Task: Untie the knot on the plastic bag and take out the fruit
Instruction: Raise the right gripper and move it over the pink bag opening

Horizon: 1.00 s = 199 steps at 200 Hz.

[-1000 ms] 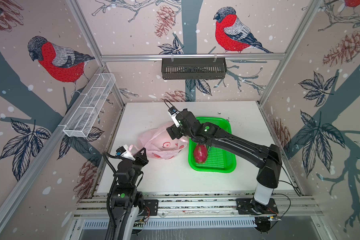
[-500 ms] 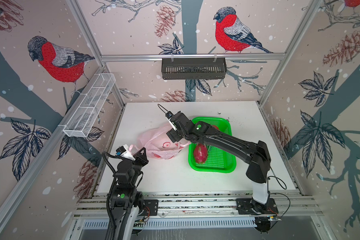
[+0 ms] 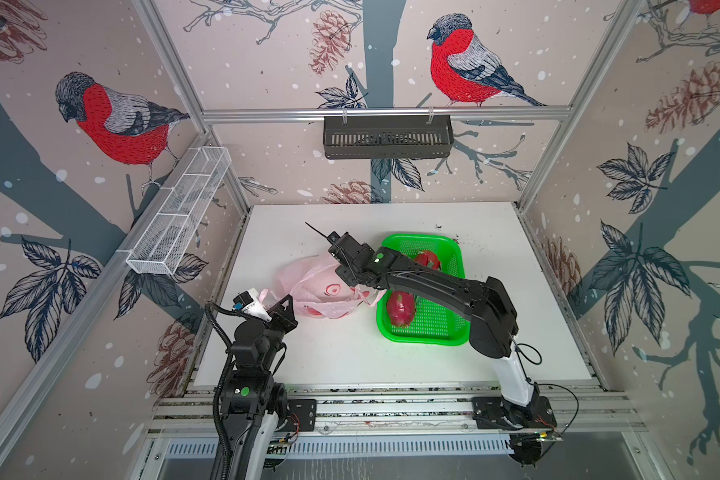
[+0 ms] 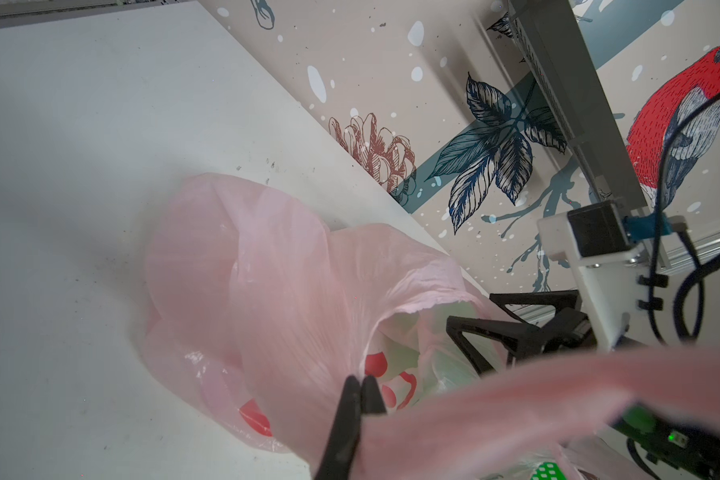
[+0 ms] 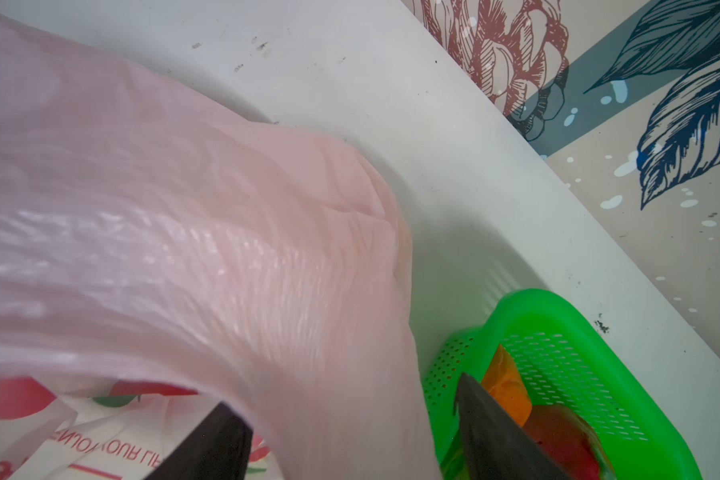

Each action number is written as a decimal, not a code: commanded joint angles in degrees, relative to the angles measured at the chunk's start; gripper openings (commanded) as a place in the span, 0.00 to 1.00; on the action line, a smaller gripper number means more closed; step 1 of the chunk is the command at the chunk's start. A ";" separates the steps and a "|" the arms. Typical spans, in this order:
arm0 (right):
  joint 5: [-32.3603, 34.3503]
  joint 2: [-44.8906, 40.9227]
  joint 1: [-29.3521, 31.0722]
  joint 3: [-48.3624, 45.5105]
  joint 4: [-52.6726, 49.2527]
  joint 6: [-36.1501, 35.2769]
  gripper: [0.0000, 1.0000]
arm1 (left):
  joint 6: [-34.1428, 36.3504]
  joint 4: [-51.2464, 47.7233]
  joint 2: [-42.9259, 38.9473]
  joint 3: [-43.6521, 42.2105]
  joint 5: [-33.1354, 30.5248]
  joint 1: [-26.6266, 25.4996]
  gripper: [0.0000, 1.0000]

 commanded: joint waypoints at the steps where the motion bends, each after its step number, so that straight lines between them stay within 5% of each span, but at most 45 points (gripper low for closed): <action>1: 4.99 1.43 -0.20 0.70 3.94 -0.24 0.67 | 0.79 0.82 -0.36 0.33 0.40 -0.11 0.00; 31: 8.04 1.50 -0.48 -0.21 8.03 0.10 0.36 | 0.79 0.29 -0.80 0.24 0.49 -0.05 0.00; 55: 9.08 -0.03 -0.11 -1.54 11.06 -0.78 0.24 | 0.78 0.19 -0.98 -0.19 0.53 -0.10 0.00; 106: 13.63 -6.27 2.81 -7.16 18.77 -3.67 0.16 | 0.10 0.94 -0.98 -1.58 0.97 -0.11 0.00; 199: 16.62 -12.08 6.32 -13.80 23.62 -3.70 0.15 | -1.38 0.68 -3.23 -4.57 1.25 -0.11 0.00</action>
